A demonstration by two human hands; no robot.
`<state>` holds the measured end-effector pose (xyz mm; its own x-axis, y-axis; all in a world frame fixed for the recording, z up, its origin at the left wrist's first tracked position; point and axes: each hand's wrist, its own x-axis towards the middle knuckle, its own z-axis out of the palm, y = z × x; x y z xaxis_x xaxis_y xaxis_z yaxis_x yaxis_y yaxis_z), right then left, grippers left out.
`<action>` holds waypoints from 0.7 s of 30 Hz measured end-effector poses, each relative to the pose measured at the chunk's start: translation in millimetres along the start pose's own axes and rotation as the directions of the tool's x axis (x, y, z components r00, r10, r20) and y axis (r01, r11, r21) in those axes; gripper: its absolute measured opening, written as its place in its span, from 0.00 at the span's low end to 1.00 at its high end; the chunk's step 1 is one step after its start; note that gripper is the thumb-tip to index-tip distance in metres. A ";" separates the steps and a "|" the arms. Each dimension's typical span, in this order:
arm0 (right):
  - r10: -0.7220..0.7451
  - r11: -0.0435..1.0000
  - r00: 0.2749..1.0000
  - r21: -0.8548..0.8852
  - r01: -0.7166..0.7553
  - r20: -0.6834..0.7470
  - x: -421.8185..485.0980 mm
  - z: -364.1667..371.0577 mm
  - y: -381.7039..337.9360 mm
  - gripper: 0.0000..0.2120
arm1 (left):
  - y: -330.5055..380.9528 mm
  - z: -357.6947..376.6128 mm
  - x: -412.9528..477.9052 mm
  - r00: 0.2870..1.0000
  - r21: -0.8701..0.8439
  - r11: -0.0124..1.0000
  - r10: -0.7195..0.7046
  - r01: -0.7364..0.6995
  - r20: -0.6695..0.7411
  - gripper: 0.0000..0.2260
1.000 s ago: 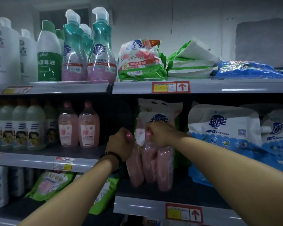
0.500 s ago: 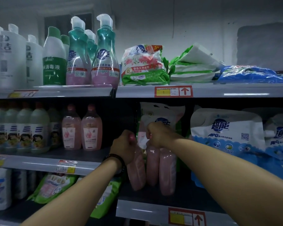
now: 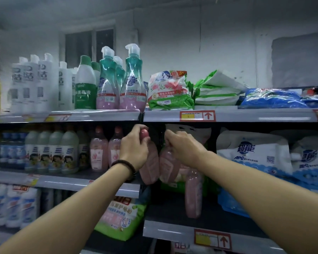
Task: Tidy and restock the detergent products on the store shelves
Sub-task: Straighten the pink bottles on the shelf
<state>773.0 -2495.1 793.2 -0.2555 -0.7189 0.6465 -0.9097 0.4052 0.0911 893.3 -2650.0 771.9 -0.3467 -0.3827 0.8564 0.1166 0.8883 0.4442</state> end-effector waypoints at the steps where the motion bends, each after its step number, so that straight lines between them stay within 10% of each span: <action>1: -0.038 0.999 0.999 -0.026 0.038 -0.033 -0.9 -3.6 -6.9 0.14 | 1.9 -8.0 -1.2 0.999 0.005 0.999 0.045 -0.045 -0.013 0.12; 13: -0.370 0.916 0.909 -0.241 0.322 -0.193 21.3 10.1 -69.3 0.20 | -62.5 -87.9 -2.3 0.962 0.108 0.957 0.274 -0.271 -0.011 0.16; 21: -0.308 0.938 0.938 0.113 0.328 -0.159 61.8 40.6 -86.9 0.12 | -125.5 -105.1 20.9 0.988 0.093 0.984 0.149 -0.151 0.032 0.16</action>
<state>823.0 -2597.6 794.5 0.0928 -0.7097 0.6983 -0.9741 0.0806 0.2114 969.3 -2796.2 761.7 -0.3549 -0.2381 0.9041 0.0804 0.9557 0.2832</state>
